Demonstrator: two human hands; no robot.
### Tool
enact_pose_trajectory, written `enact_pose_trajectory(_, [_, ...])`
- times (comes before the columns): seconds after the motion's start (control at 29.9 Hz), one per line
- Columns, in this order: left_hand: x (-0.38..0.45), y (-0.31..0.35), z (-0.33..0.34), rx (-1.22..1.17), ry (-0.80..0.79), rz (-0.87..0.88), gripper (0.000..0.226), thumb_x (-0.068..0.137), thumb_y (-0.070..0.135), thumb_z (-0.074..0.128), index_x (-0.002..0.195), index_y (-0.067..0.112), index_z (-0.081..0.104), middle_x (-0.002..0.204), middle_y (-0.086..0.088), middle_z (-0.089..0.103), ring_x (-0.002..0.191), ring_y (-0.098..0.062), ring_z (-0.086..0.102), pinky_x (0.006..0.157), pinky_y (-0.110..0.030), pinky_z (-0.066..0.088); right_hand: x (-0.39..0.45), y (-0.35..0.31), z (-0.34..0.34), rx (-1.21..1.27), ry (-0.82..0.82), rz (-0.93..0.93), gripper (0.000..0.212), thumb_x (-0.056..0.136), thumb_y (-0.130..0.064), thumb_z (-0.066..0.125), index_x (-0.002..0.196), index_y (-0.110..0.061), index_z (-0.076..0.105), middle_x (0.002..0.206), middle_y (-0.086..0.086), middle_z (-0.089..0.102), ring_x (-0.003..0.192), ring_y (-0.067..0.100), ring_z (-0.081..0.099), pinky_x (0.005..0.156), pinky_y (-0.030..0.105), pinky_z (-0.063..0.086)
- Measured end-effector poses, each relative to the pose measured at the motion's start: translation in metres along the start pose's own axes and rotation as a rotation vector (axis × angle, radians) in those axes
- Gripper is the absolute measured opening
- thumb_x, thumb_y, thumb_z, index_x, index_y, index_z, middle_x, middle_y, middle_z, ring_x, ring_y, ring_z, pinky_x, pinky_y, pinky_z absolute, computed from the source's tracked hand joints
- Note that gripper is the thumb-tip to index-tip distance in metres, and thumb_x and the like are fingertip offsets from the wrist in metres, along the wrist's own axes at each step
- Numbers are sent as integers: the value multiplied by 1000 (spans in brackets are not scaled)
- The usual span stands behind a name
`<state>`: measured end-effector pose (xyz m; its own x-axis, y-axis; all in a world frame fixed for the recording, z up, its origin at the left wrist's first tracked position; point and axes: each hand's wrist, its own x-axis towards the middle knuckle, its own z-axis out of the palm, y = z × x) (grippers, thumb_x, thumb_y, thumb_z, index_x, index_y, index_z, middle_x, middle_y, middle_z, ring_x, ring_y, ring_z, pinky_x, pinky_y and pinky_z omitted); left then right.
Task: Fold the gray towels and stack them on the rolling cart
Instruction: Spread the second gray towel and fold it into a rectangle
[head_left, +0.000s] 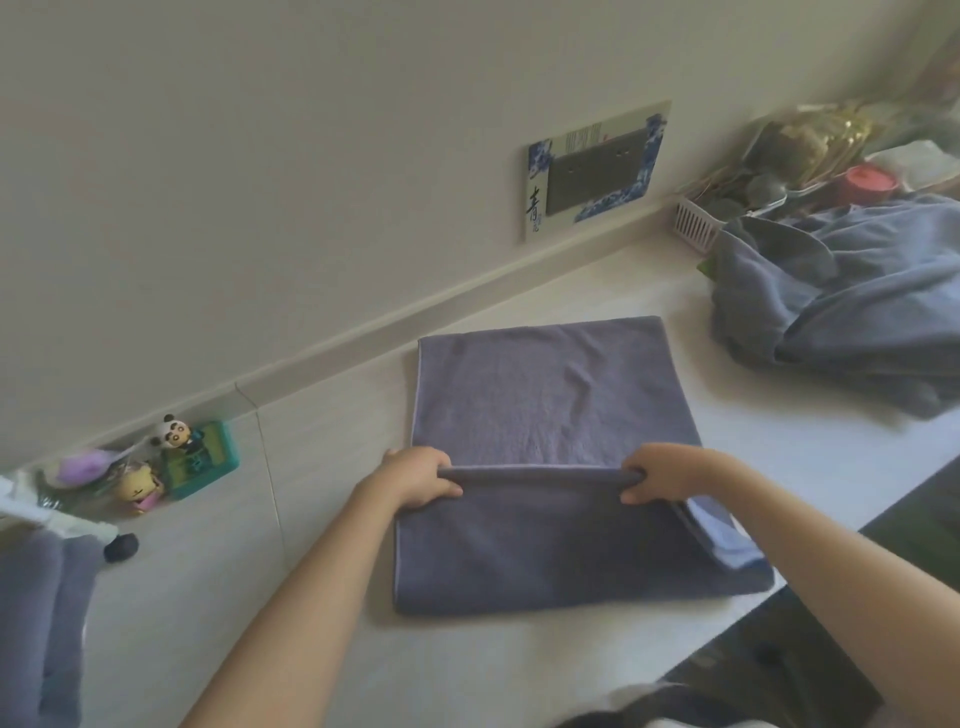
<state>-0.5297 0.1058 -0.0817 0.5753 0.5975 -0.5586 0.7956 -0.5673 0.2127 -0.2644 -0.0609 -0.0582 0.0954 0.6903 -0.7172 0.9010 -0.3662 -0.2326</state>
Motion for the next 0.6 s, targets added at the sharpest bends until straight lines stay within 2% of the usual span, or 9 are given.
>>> enact_pose_trajectory(0.07, [6, -2, -2, 41, 60, -34, 35, 88, 48, 58, 68, 23, 43, 89, 3, 56, 102, -23, 55, 86, -33, 29, 7, 8, -16, -33, 8, 48, 31, 91, -34, 57, 109, -9, 60, 108, 6, 58, 100, 24, 53, 81, 29, 37])
enact_pose_trajectory(0.13, [14, 0, 3, 74, 121, -43, 24, 90, 47, 54, 81, 25, 53, 102, 0, 58, 109, -22, 52, 91, -35, 28, 16, 17, -20, -94, 9, 81, 38, 92, -34, 55, 118, -7, 57, 117, 8, 56, 107, 25, 53, 88, 30, 39])
enact_pose_trajectory(0.23, [20, 7, 13, 150, 226, -53, 32, 93, 45, 50, 107, 19, 60, 117, -2, 57, 115, -23, 49, 97, -34, 29, 30, 29, -9, -175, 30, 121, 33, 94, -30, 51, 117, -7, 58, 122, 10, 58, 110, 26, 54, 90, 29, 42])
enact_pose_trajectory(0.3, [23, 9, 13, 169, 278, -50, 29, 96, 40, 47, 107, 15, 57, 115, -4, 61, 112, -25, 51, 95, -33, 32, 33, 34, -5, -150, 69, 136, 30, 96, -28, 45, 117, -8, 56, 121, 10, 58, 110, 27, 54, 85, 28, 41])
enact_pose_trajectory(0.37, [24, 8, 9, 91, 271, -80, 21, 98, 31, 44, 105, 13, 53, 110, -6, 64, 110, -30, 50, 91, -31, 35, 34, 39, -5, -117, 117, 134, 29, 98, -27, 42, 118, -10, 53, 120, 10, 58, 108, 27, 53, 78, 27, 38])
enact_pose_trajectory(0.43, [28, 6, 4, 24, 244, -125, 18, 98, 26, 40, 104, 13, 51, 108, -8, 65, 109, -31, 45, 86, -31, 39, 34, 44, -9, -90, 167, 143, 30, 99, -29, 40, 119, -10, 51, 119, 10, 58, 107, 28, 54, 77, 27, 38])
enact_pose_trajectory(0.54, [33, 9, -3, 53, 189, -140, 22, 99, 31, 42, 107, 13, 50, 110, -9, 64, 109, -30, 45, 82, -29, 38, 37, 48, -11, -96, 221, 155, 32, 99, -33, 39, 118, -10, 50, 120, 10, 58, 108, 28, 54, 82, 30, 40])
enact_pose_trajectory(0.6, [37, 15, -5, 80, 152, -154, 28, 98, 37, 45, 110, 12, 52, 111, -12, 60, 112, -30, 44, 81, -29, 37, 39, 49, -8, -128, 268, 161, 32, 99, -37, 39, 115, -11, 49, 116, 9, 59, 104, 28, 56, 77, 30, 39])
